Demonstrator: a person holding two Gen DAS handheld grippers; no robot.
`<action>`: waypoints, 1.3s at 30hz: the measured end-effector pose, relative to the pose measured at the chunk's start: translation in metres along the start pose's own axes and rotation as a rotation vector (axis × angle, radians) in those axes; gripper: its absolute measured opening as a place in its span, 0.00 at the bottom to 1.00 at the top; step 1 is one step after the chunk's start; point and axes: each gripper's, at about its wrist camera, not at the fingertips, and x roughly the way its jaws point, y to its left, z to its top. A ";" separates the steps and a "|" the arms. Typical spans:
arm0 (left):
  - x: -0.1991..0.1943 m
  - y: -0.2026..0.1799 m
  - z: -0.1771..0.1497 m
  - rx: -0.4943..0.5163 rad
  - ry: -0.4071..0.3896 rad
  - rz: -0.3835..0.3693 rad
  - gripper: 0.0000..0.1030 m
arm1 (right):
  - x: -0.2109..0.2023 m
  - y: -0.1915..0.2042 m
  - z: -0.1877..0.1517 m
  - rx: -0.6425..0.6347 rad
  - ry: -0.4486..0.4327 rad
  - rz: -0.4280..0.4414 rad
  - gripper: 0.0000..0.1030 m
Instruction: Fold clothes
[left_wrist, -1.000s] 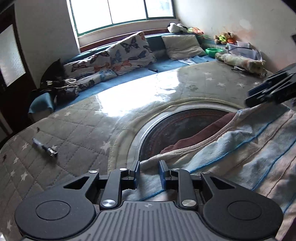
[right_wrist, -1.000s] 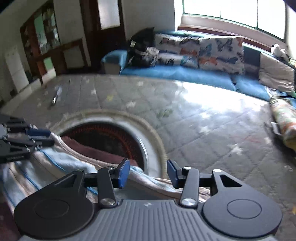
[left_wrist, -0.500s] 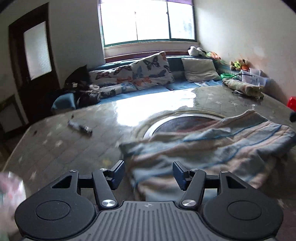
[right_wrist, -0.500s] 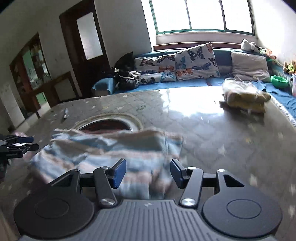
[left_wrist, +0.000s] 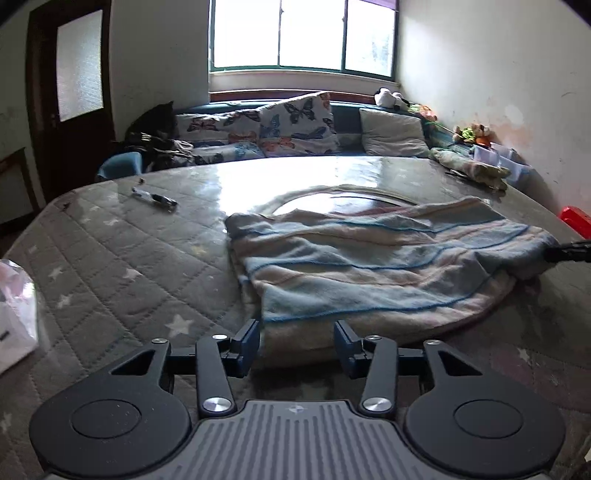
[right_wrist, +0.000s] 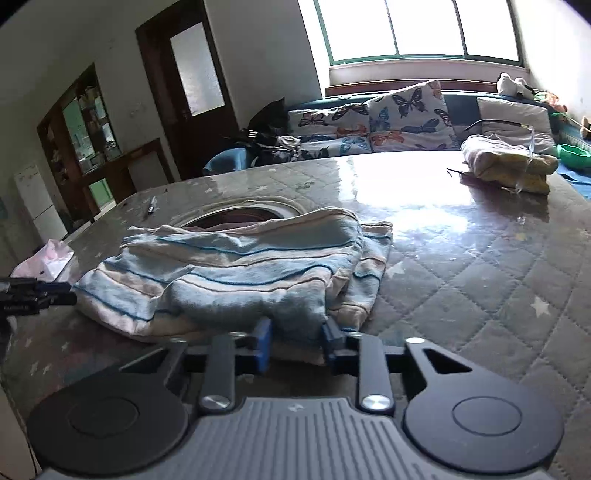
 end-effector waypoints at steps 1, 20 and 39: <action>0.002 0.000 -0.001 0.000 0.002 0.001 0.45 | -0.002 0.001 0.000 0.006 -0.006 -0.003 0.16; -0.007 0.019 -0.003 -0.009 -0.038 0.014 0.04 | -0.029 0.003 0.016 0.081 -0.040 -0.015 0.09; -0.011 -0.008 0.030 0.082 -0.105 0.003 0.28 | -0.023 0.015 0.029 -0.017 -0.027 -0.040 0.23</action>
